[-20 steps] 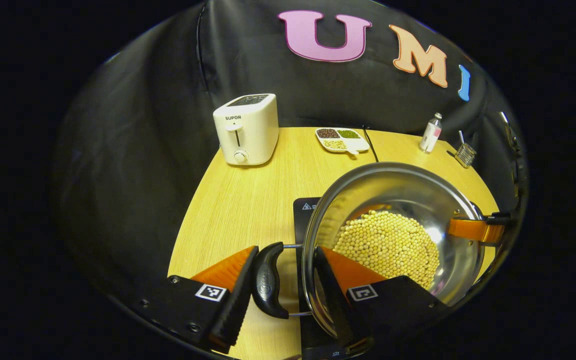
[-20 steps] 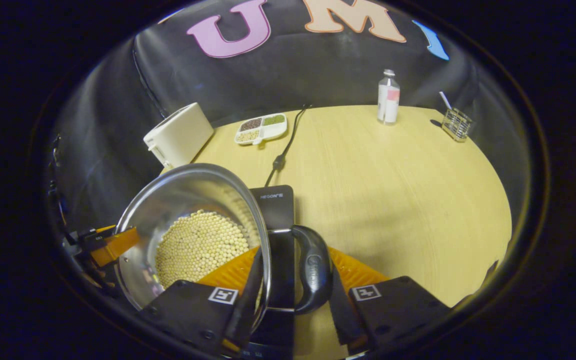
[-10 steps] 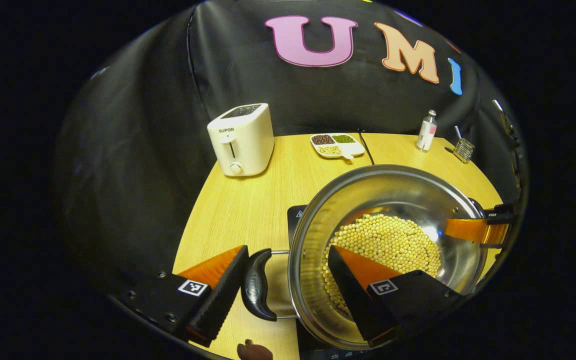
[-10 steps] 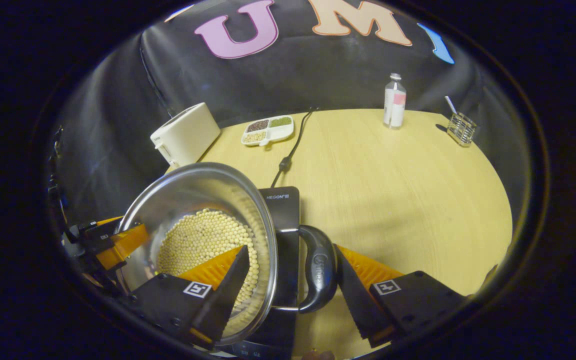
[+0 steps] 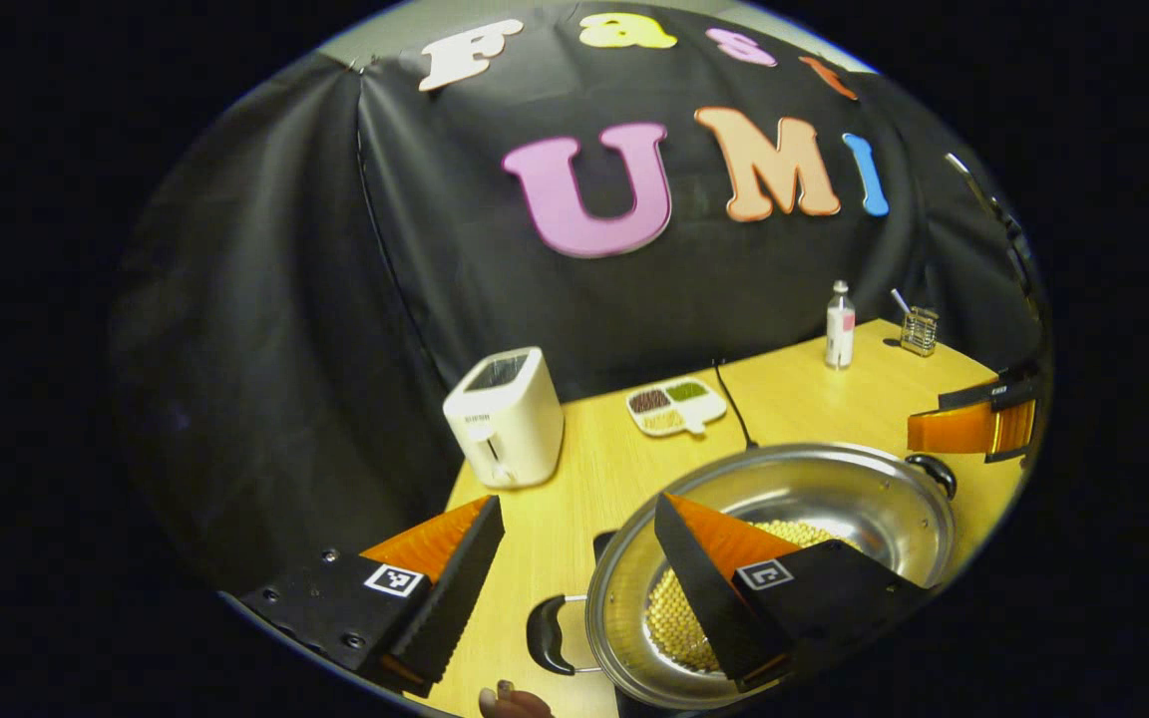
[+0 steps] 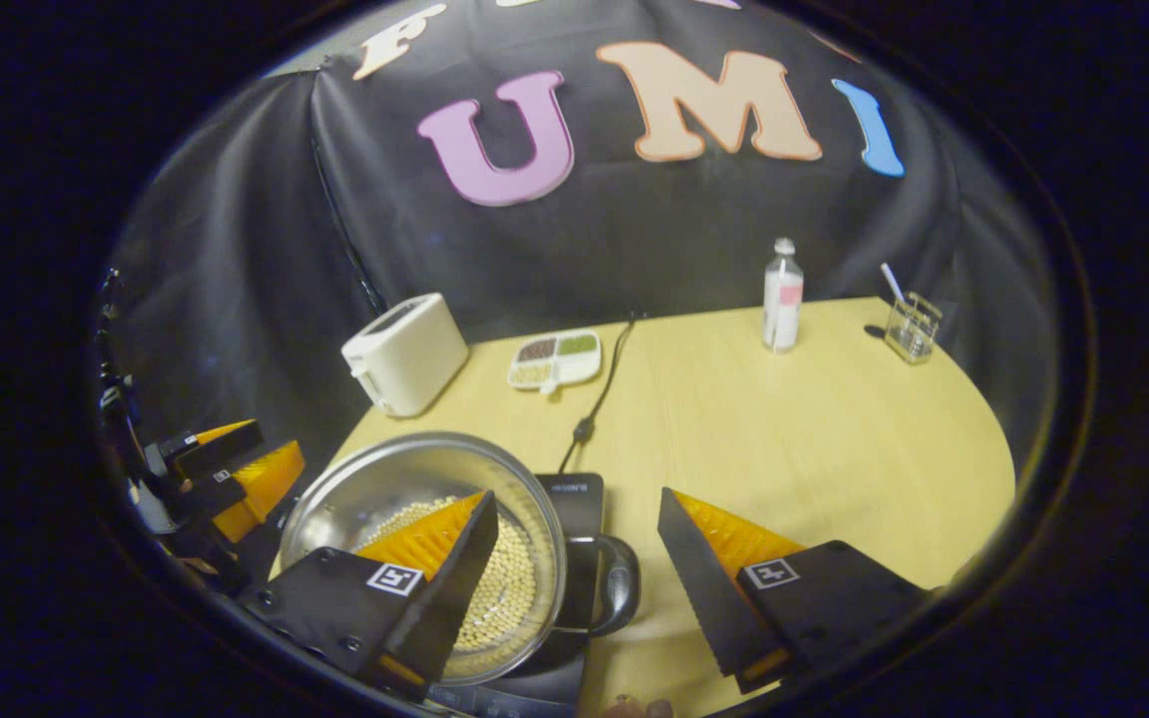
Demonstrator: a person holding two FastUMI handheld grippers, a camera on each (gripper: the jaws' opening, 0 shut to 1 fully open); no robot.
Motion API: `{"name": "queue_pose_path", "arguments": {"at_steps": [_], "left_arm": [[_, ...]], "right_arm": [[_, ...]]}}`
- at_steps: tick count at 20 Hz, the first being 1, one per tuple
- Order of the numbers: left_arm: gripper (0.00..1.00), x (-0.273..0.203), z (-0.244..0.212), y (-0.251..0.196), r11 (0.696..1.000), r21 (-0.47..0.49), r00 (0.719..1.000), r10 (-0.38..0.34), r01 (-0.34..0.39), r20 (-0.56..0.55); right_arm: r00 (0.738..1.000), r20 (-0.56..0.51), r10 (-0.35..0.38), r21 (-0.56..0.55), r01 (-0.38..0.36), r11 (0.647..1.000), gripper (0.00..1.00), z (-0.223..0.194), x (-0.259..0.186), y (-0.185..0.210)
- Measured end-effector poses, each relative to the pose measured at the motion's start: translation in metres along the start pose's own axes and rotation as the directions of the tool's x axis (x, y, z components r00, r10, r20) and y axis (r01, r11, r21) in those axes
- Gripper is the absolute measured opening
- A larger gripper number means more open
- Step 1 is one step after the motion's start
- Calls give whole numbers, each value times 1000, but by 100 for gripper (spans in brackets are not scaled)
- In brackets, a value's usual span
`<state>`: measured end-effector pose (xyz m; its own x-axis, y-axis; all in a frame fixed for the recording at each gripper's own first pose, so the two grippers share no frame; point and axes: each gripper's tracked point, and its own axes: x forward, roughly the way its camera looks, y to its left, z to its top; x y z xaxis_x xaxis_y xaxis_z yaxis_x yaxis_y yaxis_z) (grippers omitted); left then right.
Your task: First push the handle of the pot to place it horizontally, then grasp the pot with both hands and set it on the induction cooktop.
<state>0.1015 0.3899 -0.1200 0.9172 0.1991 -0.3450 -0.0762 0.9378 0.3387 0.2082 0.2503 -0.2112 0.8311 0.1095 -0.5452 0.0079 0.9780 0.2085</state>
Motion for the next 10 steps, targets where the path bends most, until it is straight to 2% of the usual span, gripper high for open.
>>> {"name": "queue_pose_path", "arguments": {"at_steps": [1, 2, 3, 4, 5, 7, 8, 9, 10], "left_arm": [[98, -9, 15, -7, 1000, -7, 999, -5, 5, 35], [98, -18, 30, -17, 1000, -20, 998, -9, 10, 66], [100, -27, 44, -28, 999, -36, 996, -11, 14, 85], [98, -41, 54, -38, 998, -61, 994, -11, 18, 109], [98, -52, 66, -52, 996, -83, 991, -18, 30, 134], [98, -73, 93, -79, 988, -149, 980, -15, 45, 198], [98, -87, 107, -99, 977, -197, 971, -28, 76, 237], [98, -98, 121, -124, 961, -245, 960, -55, 126, 276], [100, -108, 127, -150, 945, -286, 953, -75, 161, 292]], "right_arm": [[999, 42, 20, -3, -20, 1000, 100, 16, -12, 0], [997, 73, 32, -10, -31, 999, 94, 30, -23, -2], [993, 108, 41, -19, -39, 999, 100, 42, -37, -7], [989, 136, 51, -36, -47, 998, 100, 53, -51, -14], [984, 172, 55, -61, -45, 997, 94, 64, -66, -22], [970, 240, 39, -107, -13, 994, 93, 86, -97, -50], [962, 270, 43, -121, -11, 993, 93, 97, -112, -62], [955, 292, 53, -129, -15, 992, 100, 102, -125, -72], [948, 311, 63, -131, -22, 991, 93, 107, -138, -84]]}}
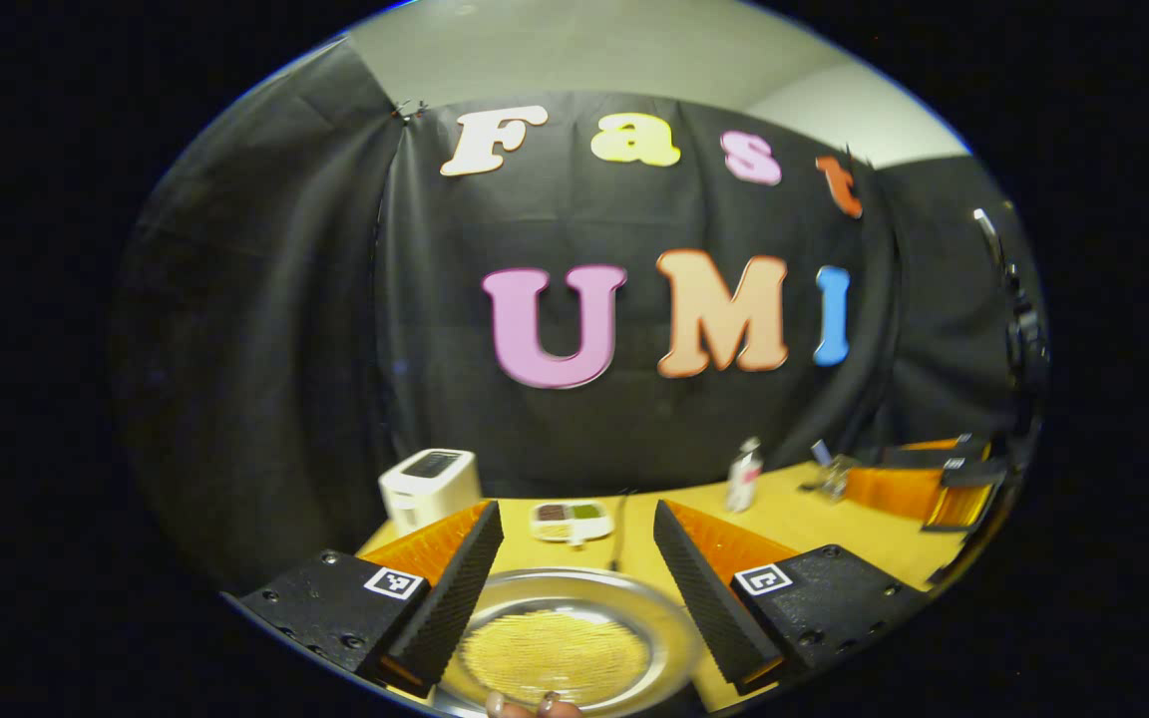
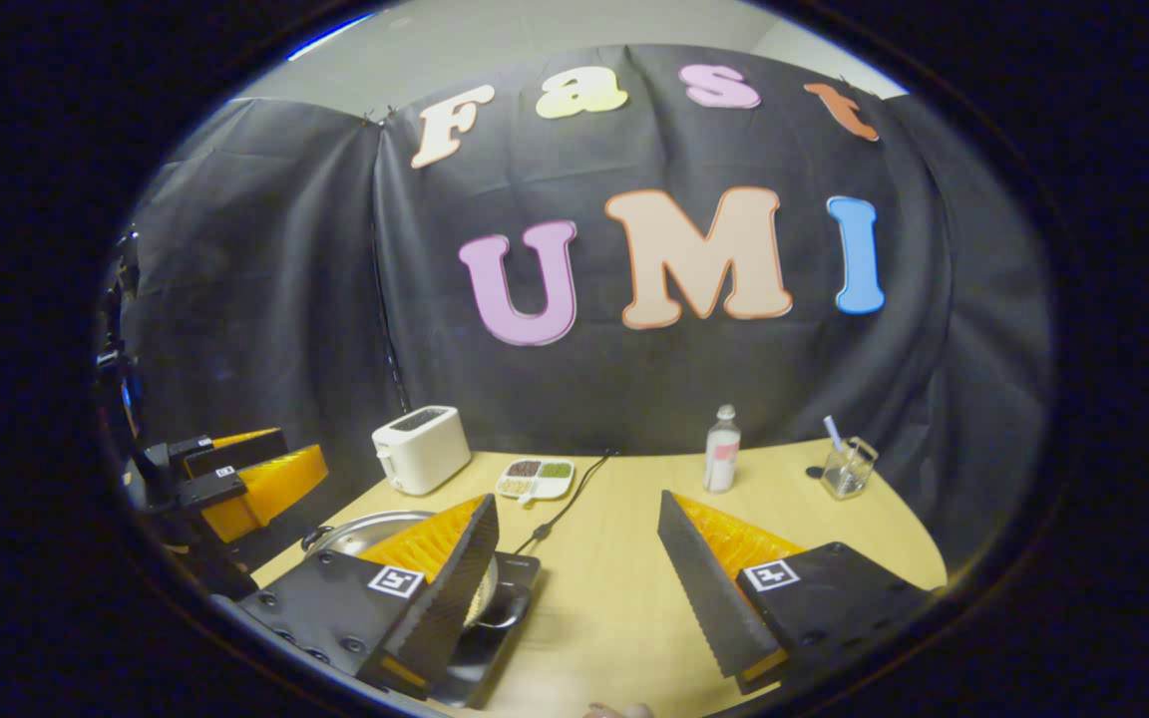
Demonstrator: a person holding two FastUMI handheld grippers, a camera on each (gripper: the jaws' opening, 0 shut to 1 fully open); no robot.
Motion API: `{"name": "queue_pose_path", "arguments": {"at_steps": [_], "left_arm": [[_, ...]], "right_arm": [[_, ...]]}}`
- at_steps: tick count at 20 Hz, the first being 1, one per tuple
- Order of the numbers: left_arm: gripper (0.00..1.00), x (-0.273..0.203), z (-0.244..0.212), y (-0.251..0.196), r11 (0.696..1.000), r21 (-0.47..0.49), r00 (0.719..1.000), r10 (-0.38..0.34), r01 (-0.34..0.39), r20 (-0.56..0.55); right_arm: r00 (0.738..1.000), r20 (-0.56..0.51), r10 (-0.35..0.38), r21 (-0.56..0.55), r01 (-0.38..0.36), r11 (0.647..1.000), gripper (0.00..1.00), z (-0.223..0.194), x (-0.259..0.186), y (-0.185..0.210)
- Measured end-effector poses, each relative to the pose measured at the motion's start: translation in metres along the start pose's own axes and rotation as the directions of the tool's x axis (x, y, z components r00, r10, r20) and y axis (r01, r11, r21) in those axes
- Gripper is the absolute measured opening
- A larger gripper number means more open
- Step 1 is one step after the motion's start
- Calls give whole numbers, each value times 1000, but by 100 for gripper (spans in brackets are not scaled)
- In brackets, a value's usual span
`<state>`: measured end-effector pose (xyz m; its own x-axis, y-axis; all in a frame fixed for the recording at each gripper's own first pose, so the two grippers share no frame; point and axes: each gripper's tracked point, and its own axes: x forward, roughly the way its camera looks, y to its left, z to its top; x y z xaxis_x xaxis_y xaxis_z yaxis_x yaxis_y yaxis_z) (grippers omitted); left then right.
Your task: First push the handle of the pot to place it horizontally, then grasp the pot with both hands and set it on the induction cooktop.
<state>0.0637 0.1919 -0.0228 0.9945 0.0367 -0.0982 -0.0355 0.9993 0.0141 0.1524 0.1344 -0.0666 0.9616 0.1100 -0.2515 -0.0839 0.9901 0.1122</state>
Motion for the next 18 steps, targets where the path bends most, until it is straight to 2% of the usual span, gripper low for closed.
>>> {"name": "queue_pose_path", "arguments": {"at_steps": [2, 8, 9, 10, 11, 12, 13, 14, 16, 17, 18], "left_arm": [[98, -11, -3, -35, 999, -41, 1000, -5, 5, 4], [96, -38, 3, -109, 999, -7, 998, 42, -41, 41], [97, -44, 4, -117, 999, 1, 998, 49, -49, 39], [96, -49, 6, -122, 998, 11, 997, 61, -61, 45], [97, -53, 8, -126, 997, 23, 997, 66, -67, 43], [97, -58, 8, -131, 997, 29, 997, 70, -71, 41], [96, -60, 8, -135, 997, 33, 997, 68, -69, 34], [96, -63, 6, -138, 997, 36, 997, 67, -68, 29], [97, -66, 6, -138, 996, 34, 997, 76, -77, 31], [97, -68, 5, -139, 997, 26, 997, 79, -79, 26], [97, -71, 5, -140, 997, 16, 997, 80, -80, 25]], "right_arm": [[999, 34, 25, 1, -25, 1000, 94, 12, -22, -23], [993, 97, 64, -10, -63, 998, 94, 33, -76, -78], [992, 111, 56, -3, -56, 998, 100, 36, -84, -87], [991, 123, 48, 4, -49, 999, 94, 40, -91, -95], [991, 132, 38, 10, -40, 999, 94, 41, -99, -98], [990, 137, 31, 14, -33, 999, 100, 44, -106, -103], [989, 145, 19, 13, -21, 1000, 100, 43, -114, -103], [989, 150, 4, 13, -6, 1000, 94, 44, -118, -109], [988, 153, -18, 14, 16, 1000, 94, 42, -124, -113], [989, 147, -23, 14, 21, 1000, 100, 39, -127, -113], [990, 138, -27, 10, 25, 1000, 94, 37, -129, -112]]}}
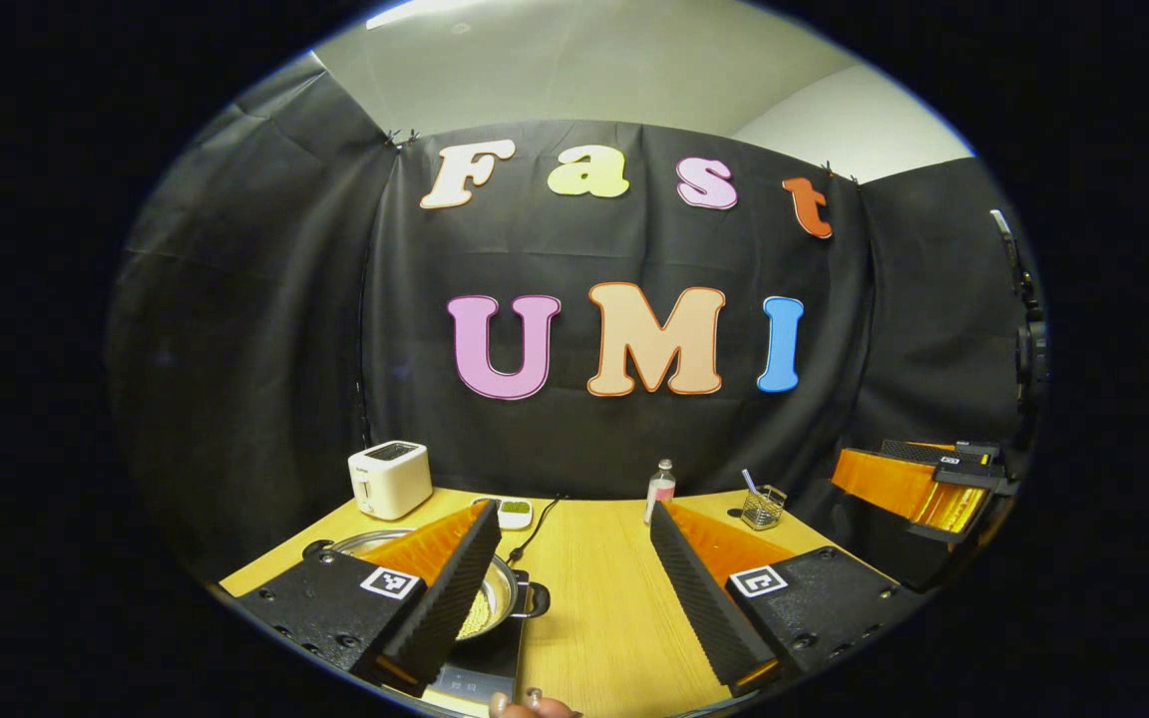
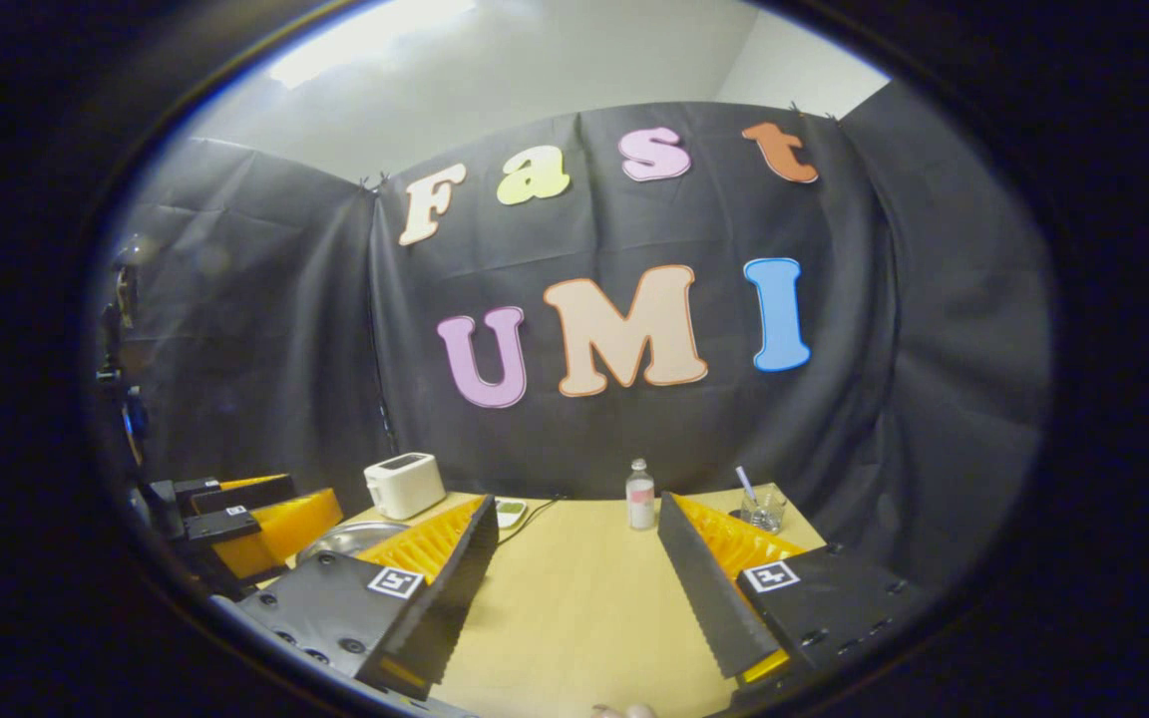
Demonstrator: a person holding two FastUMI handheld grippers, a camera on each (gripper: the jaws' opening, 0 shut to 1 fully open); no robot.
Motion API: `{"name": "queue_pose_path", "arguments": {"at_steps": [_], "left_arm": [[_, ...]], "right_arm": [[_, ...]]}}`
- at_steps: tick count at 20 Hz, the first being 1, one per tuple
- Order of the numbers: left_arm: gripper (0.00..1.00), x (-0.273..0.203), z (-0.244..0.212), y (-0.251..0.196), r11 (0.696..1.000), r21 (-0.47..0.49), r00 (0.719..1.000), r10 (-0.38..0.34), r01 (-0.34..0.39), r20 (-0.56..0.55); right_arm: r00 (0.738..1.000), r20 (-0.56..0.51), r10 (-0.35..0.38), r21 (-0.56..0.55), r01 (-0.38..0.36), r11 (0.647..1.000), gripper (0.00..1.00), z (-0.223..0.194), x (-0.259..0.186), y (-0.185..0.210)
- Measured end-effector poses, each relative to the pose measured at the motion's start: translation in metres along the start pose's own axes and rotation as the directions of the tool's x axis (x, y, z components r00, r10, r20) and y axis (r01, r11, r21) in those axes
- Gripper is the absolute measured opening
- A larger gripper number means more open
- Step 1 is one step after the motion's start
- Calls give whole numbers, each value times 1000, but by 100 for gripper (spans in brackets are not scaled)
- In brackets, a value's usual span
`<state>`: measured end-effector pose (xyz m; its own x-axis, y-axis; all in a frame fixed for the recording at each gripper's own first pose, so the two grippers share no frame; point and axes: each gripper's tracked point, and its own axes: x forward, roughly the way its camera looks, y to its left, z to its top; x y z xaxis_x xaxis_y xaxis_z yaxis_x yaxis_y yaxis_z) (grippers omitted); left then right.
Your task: First push the handle of the pot to place it horizontally, then grasp the pot with both hands and set it on the induction cooktop.
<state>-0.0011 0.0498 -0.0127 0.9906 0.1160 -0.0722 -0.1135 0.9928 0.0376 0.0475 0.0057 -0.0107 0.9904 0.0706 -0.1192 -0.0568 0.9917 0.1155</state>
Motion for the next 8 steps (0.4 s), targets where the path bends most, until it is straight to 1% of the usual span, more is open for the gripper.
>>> {"name": "queue_pose_path", "arguments": {"at_steps": [2, 4, 5, 6, 7, 8], "left_arm": [[96, 0, 2, 0, 1000, -7, 1000, -3, 3, 4], [96, 1, 2, 0, 1000, 7, 1000, -7, 7, 1], [96, 2, 4, -1, 1000, 16, 1000, -10, 10, 6], [96, 2, 7, -3, 1000, 20, 1000, -17, 16, 18], [96, 2, 11, -7, 1000, 17, 999, -25, 24, 23], [94, 1, 10, -9, 999, 17, 999, -32, 31, 24]], "right_arm": [[1000, 0, -5, -13, 5, 1000, 94, 1, -4, 1], [1000, 6, -14, -8, 14, 1000, 94, 3, -6, 1], [1000, 9, -11, 0, 11, 1000, 100, 3, -6, 4], [1000, 15, -12, 7, 12, 1000, 94, 4, -5, 4], [1000, 17, -21, 11, 21, 1000, 100, 5, -5, 2], [999, 16, -30, 14, 29, 999, 94, 5, -3, 0]]}}
